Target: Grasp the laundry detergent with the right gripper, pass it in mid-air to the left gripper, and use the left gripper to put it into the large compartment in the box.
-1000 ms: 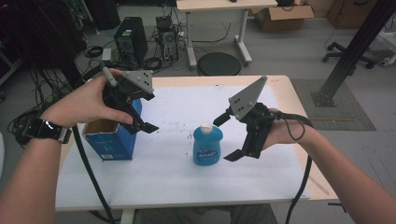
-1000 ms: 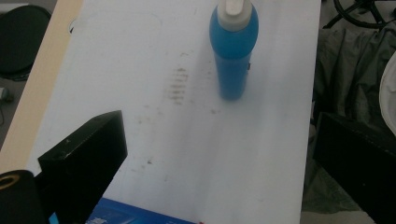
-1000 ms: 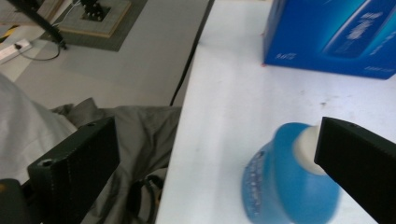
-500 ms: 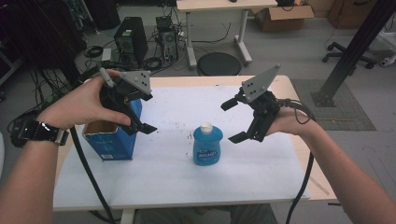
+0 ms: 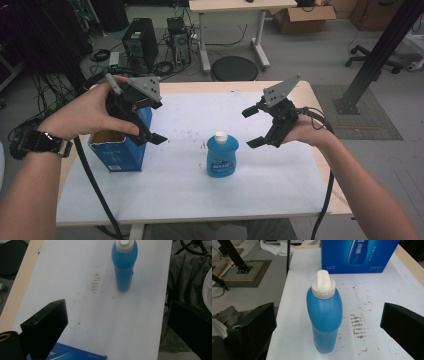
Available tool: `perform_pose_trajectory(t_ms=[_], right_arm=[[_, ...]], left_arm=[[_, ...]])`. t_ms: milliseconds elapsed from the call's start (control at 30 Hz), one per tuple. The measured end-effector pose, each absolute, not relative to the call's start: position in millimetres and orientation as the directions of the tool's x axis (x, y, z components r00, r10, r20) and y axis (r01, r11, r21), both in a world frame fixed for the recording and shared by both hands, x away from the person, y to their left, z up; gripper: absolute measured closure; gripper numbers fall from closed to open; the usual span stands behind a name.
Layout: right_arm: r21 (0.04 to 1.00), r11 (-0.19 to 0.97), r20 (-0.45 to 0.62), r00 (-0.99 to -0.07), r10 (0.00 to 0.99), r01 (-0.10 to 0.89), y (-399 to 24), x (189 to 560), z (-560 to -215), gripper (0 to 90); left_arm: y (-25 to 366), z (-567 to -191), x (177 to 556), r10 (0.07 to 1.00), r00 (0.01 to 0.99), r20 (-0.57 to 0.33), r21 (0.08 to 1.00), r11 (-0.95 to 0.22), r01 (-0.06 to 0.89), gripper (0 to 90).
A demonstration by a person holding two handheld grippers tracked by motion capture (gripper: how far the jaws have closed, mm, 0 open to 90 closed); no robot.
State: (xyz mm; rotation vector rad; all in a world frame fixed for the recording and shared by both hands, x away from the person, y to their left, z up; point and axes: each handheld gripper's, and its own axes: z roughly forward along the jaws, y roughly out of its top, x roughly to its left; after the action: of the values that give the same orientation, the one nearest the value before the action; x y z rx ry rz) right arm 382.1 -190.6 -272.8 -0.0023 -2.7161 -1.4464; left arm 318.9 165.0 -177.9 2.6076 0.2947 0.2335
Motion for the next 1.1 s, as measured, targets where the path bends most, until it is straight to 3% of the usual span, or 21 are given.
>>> perform_pose_trajectory(t_ms=[1100], right_arm=[[0.814,0.573,0.130,-0.991,-0.019,0.096,-170,391,-344,0.6]], left_arm=[[164,-181,319,0.243,0.965,0.095,0.487,-0.857,0.168,4.1]])
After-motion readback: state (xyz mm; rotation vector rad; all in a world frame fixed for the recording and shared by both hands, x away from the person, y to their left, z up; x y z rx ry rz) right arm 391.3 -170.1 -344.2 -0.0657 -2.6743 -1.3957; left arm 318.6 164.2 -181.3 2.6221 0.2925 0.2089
